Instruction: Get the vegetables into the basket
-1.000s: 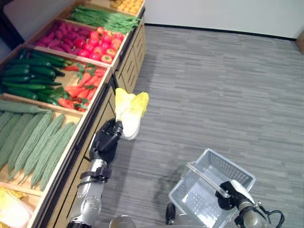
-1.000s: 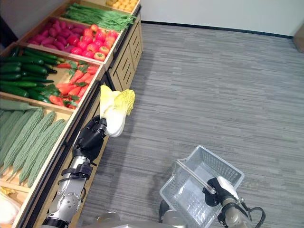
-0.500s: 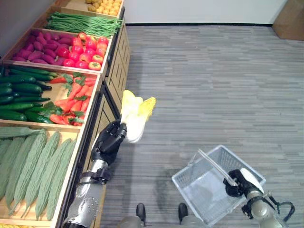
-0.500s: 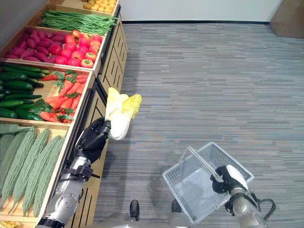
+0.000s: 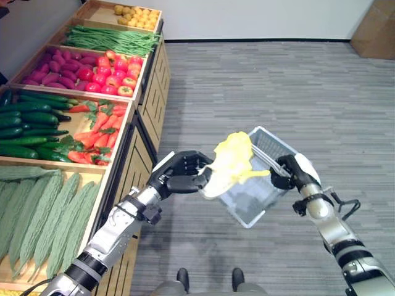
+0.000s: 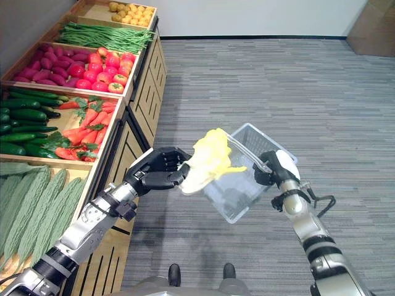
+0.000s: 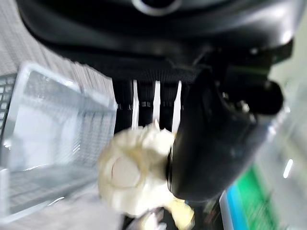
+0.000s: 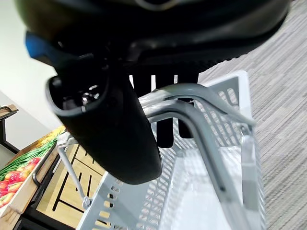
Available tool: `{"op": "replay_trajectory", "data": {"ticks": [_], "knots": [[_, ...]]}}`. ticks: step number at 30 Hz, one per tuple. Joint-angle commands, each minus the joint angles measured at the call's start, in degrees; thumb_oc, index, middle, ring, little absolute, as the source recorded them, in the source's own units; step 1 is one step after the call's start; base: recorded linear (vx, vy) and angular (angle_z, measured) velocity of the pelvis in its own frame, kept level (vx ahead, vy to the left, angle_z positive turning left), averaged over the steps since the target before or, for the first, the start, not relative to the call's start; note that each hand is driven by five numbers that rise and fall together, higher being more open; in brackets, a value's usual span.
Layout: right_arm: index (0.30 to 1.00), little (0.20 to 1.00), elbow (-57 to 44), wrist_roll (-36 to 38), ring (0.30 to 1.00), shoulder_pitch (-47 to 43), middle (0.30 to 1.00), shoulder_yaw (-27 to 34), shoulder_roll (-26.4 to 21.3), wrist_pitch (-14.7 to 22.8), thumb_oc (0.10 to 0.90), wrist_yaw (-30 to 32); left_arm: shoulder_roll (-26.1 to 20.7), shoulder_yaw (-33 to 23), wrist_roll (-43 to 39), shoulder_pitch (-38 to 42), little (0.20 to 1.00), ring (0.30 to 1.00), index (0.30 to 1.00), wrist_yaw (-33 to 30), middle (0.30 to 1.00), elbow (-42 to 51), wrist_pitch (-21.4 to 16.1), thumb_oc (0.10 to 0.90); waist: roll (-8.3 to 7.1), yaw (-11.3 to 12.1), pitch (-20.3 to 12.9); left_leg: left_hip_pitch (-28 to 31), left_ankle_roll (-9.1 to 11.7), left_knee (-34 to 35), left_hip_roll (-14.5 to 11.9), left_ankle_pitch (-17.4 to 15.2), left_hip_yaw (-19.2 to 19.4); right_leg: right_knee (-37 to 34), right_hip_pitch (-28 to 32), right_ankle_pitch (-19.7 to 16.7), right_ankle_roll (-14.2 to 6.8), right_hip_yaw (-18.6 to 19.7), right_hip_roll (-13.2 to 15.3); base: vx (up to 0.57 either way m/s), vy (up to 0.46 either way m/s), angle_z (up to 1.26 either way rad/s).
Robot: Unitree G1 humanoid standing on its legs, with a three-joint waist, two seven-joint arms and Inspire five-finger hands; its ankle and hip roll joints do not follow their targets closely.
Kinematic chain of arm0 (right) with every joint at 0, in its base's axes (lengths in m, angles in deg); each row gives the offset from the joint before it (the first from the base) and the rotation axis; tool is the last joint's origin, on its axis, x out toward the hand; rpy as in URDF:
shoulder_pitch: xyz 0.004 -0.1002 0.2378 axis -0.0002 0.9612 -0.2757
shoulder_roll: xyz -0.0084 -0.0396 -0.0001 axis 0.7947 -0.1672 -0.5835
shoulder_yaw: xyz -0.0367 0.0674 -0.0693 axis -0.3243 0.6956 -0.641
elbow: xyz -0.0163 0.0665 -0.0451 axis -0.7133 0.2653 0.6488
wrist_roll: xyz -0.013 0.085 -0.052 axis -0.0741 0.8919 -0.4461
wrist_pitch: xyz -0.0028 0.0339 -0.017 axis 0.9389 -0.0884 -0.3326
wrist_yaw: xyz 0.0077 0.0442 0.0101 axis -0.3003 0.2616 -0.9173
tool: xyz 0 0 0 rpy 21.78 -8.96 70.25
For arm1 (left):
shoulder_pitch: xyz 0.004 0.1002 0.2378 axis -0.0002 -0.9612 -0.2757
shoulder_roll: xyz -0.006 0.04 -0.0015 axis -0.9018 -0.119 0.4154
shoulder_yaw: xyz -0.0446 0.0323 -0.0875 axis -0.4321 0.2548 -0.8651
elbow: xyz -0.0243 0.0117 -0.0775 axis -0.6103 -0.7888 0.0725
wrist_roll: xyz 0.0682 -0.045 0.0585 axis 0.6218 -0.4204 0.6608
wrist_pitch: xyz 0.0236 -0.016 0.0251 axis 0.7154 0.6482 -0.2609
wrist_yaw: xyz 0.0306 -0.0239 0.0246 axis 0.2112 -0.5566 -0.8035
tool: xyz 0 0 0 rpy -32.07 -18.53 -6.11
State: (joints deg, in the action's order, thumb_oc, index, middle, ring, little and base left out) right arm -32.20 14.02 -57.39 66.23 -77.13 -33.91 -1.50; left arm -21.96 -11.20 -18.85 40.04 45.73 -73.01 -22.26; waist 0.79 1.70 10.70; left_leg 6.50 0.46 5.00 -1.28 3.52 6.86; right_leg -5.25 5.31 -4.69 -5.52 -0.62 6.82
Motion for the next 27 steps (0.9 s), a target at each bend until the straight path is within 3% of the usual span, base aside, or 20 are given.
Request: {"op": "replay_trajectory", "data": {"ticks": [1, 5, 10, 15, 16, 23, 24, 25, 26, 27], "knots": [[0.300, 0.300, -2.14, 5.27, 0.300, -11.23, 0.300, -0.36, -3.05, 5.87, 0.400, 5.10, -0.05, 0.44, 5.86, 7.36, 0.300, 0.300, 0.300, -1.51, 0.300, 1.16, -7.53, 0.400, -3.15, 0.67, -6.15, 0.01, 2.10, 0.00, -1.40, -1.95, -1.49, 0.25, -0.91, -2.17, -2.99, -3.20, 1.08, 0.00, 0.000, 0.00], [0.300, 0.300, -3.60, 8.23, 0.300, -13.23, 0.300, -1.75, -0.51, 6.93, 0.400, 5.12, -2.99, 5.46, 29.19, 15.99, 0.300, 0.300, 0.300, -10.03, 0.300, -1.89, -10.47, 0.400, -2.91, 0.19, -6.41, 0.22, 2.44, 0.00, -1.72, -1.89, -1.32, 0.25, -0.55, -1.93, -3.04, -3.43, 0.85, 0.00, -0.012, 0.02], [0.300, 0.300, -9.13, 8.96, 0.300, -11.54, 0.300, -2.68, 1.43, 8.30, 0.400, 3.98, -0.11, 7.45, 51.94, 18.29, 0.300, 0.300, 0.300, -18.04, 0.300, -9.21, -11.31, 0.400, -2.97, -0.37, -6.78, 0.58, 2.75, 0.00, -2.06, -2.00, -1.14, 0.25, -0.20, -1.56, -3.08, -3.65, 0.65, 0.00, -0.005, 0.01], [0.300, 0.300, -13.53, 7.89, 0.300, -9.38, 0.300, -3.64, 1.95, 8.84, 0.400, 2.89, 2.99, 7.11, 60.56, 17.34, 0.300, 0.300, 0.300, -22.84, 0.300, -14.57, -9.73, 0.400, -2.93, -0.77, -7.12, 0.80, 2.78, 0.00, -2.18, -2.20, -0.82, 0.25, -0.13, -1.43, -3.07, -3.47, 0.55, 0.00, -0.005, -0.04], [0.300, 0.300, -16.15, 8.05, 0.300, -8.18, 0.300, -4.11, 2.76, 9.34, 0.400, 2.36, 3.67, 7.68, 66.79, 18.35, 0.300, 0.300, 0.300, -25.83, 0.300, -17.13, -8.34, 0.400, -3.00, -1.10, -7.28, 0.61, 2.80, 0.00, -2.21, -1.67, -0.51, 0.25, -0.48, -1.88, -3.02, -3.33, 0.52, 0.05, 0.005, -0.01], [0.300, 0.300, -26.85, 10.28, 0.300, -2.96, 0.300, -5.86, 4.75, 11.44, 0.400, -0.44, 8.31, 7.27, 78.89, 17.45, 0.300, 0.300, 0.300, -32.63, 0.300, -26.21, -3.46, 0.400, -3.14, -2.22, -7.63, 0.90, 2.74, 0.00, -2.28, -1.92, 0.31, 0.25, -0.71, -1.85, -3.17, -2.48, 0.47, 0.00, 0.002, -0.04], [0.300, 0.300, -26.93, 10.29, 0.300, -2.87, 0.300, -5.82, 4.69, 11.40, 0.400, -0.46, 8.47, 7.34, 79.03, 17.47, 0.607, 0.607, 0.607, -32.82, 0.607, -26.42, -3.49, 0.620, -3.10, -2.18, -7.62, 0.97, 2.74, 0.00, -2.29, -1.96, 0.32, 0.25, -0.64, -1.82, -3.17, -2.47, 0.46, 0.01, 0.002, -0.04], [0.300, 0.300, -28.17, 10.71, 0.300, -2.23, 0.300, -6.10, 4.85, 11.63, 0.400, -0.83, 8.81, 7.30, 80.26, 17.33, 0.764, 0.764, 0.764, -33.32, 0.764, -27.39, -2.83, 0.731, -3.16, -2.30, -7.64, 0.97, 2.73, 0.00, -2.30, -1.99, 0.42, 0.25, -0.66, -1.83, -3.18, -2.37, 0.47, 0.00, -0.001, -0.06], [0.300, 0.300, -29.48, 11.21, 0.300, -1.64, 0.300, -6.13, 4.88, 11.76, 0.400, -1.18, 9.15, 7.26, 81.19, 17.13, 1.000, 1.000, 1.000, -33.61, 1.000, -28.40, -2.43, 0.900, -3.18, -2.38, -7.64, 1.06, 2.73, 0.00, -2.31, -2.08, 0.51, 0.25, -0.61, -1.76, -3.19, -2.28, 0.46, 0.04, 0.004, -0.06], [0.300, 0.300, -30.30, 11.50, 0.300, -1.02, 0.300, -6.12, 4.68, 11.76, 0.400, -1.58, 9.42, 7.42, 81.59, 16.97, 1.000, 1.000, 1.000, -33.44, 1.000, -29.00, -2.20, 0.900, -3.09, -2.42, -7.83, 1.34, 2.73, 0.00, -2.33, -2.69, 0.53, 0.25, -0.32, -1.23, -3.28, -2.27, 0.44, 0.01, 0.002, -0.04]]}}
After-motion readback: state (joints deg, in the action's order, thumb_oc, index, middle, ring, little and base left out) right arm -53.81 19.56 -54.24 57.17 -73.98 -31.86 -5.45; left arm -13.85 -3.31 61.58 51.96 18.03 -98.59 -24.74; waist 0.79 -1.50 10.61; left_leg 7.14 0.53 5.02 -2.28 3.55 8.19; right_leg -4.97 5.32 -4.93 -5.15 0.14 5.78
